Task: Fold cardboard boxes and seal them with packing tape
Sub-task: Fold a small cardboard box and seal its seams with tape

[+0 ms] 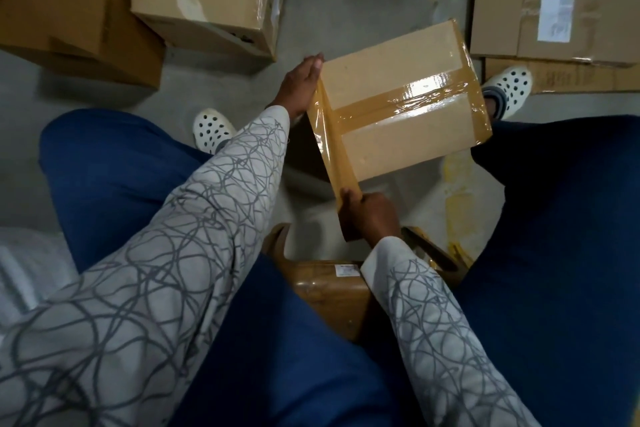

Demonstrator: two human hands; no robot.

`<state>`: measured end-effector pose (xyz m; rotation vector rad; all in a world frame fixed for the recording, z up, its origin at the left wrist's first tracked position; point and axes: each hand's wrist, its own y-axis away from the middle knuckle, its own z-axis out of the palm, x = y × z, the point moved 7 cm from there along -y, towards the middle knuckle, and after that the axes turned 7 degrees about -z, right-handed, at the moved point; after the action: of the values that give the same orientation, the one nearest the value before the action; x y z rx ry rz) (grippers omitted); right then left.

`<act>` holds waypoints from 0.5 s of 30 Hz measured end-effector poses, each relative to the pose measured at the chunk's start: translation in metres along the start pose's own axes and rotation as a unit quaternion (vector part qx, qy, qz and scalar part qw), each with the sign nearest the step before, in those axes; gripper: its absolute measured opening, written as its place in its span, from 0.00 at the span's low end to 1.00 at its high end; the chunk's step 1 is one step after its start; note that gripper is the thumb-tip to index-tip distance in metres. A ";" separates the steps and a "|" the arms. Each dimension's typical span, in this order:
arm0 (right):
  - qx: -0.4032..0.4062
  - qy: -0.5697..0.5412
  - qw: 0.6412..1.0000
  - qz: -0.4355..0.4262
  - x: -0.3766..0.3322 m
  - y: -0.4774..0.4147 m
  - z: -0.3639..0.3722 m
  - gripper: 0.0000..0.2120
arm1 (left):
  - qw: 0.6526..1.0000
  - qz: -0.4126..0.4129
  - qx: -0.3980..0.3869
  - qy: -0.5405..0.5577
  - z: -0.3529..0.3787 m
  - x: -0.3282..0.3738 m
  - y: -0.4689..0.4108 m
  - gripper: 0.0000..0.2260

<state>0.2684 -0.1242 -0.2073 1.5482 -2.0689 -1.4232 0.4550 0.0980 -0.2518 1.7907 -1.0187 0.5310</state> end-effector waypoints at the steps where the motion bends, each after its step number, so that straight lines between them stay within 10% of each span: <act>1: -0.010 0.008 1.000 0.004 0.001 -0.005 0.002 0.31 | 1.000 -0.001 0.004 -0.002 0.000 -0.001 0.000 0.22; 15: 0.005 0.002 0.999 -0.044 -0.012 -0.035 0.010 0.25 | 0.963 -0.139 0.174 0.153 0.077 -0.011 0.114 0.29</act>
<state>0.2897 -0.1085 -0.2356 1.6635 -2.0322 -1.4388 0.3480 0.0131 -0.2332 2.0358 -0.4692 0.8175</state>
